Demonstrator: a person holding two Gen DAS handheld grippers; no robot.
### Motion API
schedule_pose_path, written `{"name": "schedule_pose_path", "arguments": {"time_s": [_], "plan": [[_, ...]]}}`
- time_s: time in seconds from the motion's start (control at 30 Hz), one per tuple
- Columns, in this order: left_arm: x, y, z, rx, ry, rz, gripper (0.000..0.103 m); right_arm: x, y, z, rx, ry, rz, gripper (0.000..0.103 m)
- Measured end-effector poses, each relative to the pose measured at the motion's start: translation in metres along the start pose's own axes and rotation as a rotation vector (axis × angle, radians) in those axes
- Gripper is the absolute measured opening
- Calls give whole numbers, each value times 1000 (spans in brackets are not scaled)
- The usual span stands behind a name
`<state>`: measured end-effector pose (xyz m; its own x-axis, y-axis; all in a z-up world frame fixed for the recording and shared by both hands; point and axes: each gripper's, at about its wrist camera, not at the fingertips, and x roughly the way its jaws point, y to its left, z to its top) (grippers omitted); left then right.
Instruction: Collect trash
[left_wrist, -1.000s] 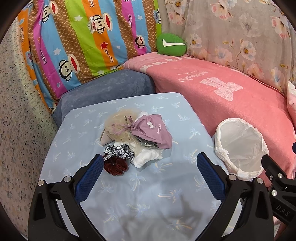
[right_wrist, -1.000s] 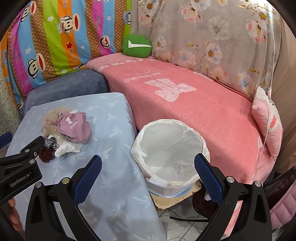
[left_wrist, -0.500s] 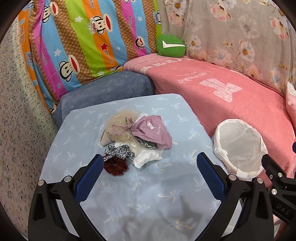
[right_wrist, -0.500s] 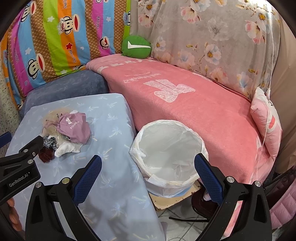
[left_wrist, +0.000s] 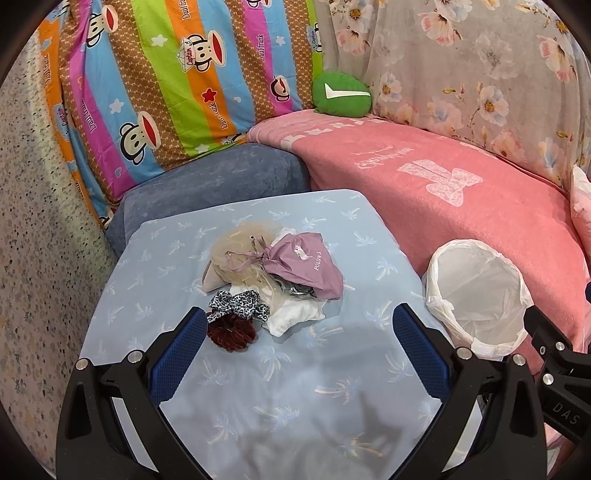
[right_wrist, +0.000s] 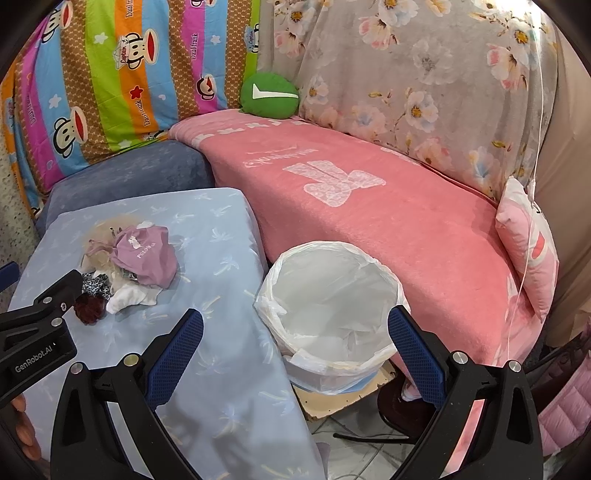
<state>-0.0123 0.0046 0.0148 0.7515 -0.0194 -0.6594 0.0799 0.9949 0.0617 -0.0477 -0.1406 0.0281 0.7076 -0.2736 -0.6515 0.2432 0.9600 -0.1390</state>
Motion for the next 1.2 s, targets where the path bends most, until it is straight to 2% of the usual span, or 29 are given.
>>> {"name": "schedule_pose_path", "arguments": {"time_s": [0.67, 1.2], "plan": [[-4, 6, -7, -19, 30, -9, 96, -3, 1, -2, 0, -3, -5, 97], [-8, 4, -10, -15, 21, -11, 96, -13, 1, -5, 7, -20, -15, 97]]}}
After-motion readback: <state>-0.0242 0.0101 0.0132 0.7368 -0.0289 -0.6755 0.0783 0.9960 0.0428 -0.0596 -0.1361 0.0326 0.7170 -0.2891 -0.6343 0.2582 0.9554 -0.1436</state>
